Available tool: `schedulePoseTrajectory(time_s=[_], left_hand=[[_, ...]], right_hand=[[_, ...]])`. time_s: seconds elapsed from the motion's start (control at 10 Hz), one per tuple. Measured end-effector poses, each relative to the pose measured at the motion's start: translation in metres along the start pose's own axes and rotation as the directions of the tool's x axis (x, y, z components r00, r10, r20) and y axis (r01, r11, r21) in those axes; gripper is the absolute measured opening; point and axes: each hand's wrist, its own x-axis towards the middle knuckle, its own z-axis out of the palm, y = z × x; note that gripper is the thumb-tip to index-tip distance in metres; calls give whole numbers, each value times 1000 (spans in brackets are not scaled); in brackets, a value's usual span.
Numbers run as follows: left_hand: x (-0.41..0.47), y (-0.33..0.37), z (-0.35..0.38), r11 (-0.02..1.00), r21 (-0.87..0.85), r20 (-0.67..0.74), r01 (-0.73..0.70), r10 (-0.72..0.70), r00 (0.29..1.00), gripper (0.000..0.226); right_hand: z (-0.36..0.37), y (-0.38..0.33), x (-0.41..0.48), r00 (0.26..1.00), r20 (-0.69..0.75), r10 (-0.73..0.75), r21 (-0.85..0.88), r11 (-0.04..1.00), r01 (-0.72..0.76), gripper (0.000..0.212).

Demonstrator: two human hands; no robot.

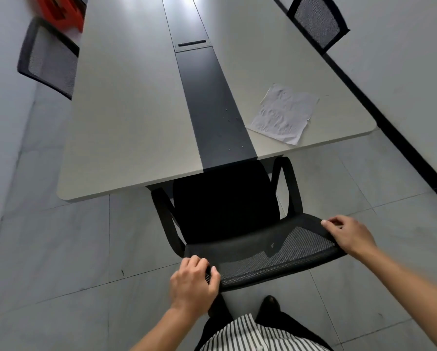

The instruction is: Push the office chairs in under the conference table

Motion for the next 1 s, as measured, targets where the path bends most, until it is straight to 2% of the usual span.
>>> schedulePoseTrajectory(time_s=[0.1,0.2,0.3,0.5,0.7,0.8,0.9,1.0], left_hand=[[8,-18,-9,1000,17,-14,-20,20,1000,31],[9,-17,-10,999,27,-17,-19,19,1000,31],[1,-5,-6,1000,-5,-17,16,-17,1000,31],[-6,23,1,994,-17,-42,109,-110,993,36],[-9,36,2,978,16,-23,206,-205,978,49],[-14,43,-1,960,50,-28,277,-276,961,44],[-20,46,-7,947,19,11,321,-321,947,33],[-34,45,-11,951,-82,-16,298,-300,954,29]], right_hand=[[19,0,-14,997,-34,65,84,995,-62,19],[21,0,-18,994,-85,73,113,992,-64,12],[13,3,-7,996,-74,49,116,992,-40,13],[-1,11,16,998,-39,-45,80,996,48,21],[-11,13,18,994,35,-105,55,993,103,28],[-16,13,15,982,129,-136,-6,990,138,32],[-31,3,11,938,293,-184,-168,956,240,38],[-81,-41,3,900,152,-408,34,912,408,38]])
